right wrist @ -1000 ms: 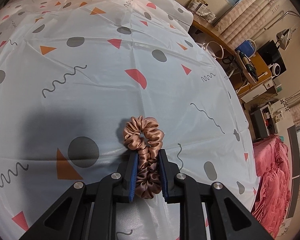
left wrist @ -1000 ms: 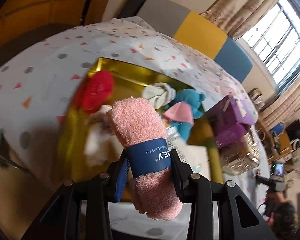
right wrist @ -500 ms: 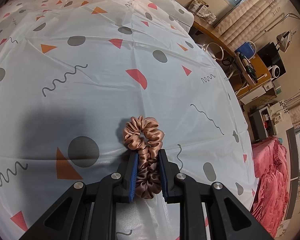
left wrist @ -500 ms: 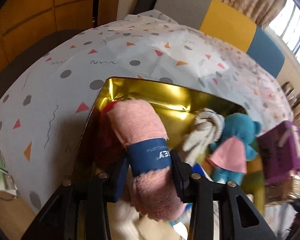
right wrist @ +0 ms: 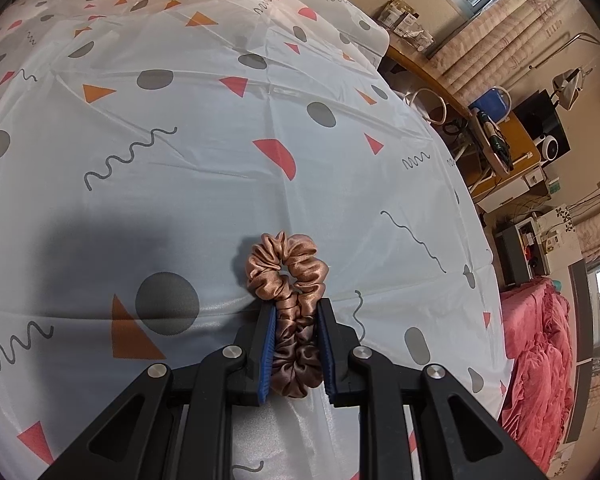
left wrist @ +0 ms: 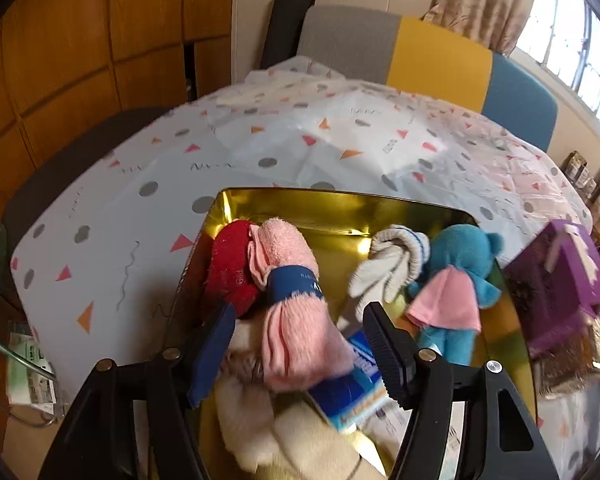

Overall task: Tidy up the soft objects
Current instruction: 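Release the pink towel into the gold tray with the left gripper while the right holds the scrunchie, then carry the brown scrunchie into the gold tray and release it with the right gripper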

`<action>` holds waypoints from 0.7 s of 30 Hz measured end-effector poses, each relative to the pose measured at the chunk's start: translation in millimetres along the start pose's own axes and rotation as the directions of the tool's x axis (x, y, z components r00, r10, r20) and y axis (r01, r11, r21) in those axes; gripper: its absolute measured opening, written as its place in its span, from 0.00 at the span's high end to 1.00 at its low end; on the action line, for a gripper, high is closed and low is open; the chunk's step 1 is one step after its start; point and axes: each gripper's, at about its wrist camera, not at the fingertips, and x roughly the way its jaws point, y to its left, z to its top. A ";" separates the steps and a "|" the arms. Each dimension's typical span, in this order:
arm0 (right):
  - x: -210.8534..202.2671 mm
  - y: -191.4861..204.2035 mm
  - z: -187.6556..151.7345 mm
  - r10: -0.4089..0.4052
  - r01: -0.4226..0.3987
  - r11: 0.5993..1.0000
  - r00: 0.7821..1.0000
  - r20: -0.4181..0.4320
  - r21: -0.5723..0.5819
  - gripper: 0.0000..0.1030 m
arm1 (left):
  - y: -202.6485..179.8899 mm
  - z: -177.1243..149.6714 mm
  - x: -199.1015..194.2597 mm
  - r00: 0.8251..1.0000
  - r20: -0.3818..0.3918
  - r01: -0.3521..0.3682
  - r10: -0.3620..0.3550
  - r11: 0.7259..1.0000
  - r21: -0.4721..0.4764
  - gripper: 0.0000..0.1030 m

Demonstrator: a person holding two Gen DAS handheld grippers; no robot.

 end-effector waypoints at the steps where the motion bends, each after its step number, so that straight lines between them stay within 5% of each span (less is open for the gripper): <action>1: 0.0 0.3 0.1 -0.001 0.001 1.000 1.000 0.001 -0.001 0.81 | -1.2 -3.3 -6.6 1.000 0.010 -0.005 0.005 1.000 0.008 0.34; 21: -1.4 -11.0 5.7 0.157 -0.156 0.981 0.988 0.000 0.117 0.83 | -16.5 -52.8 -65.6 0.997 0.069 0.012 -0.017 0.998 0.066 0.27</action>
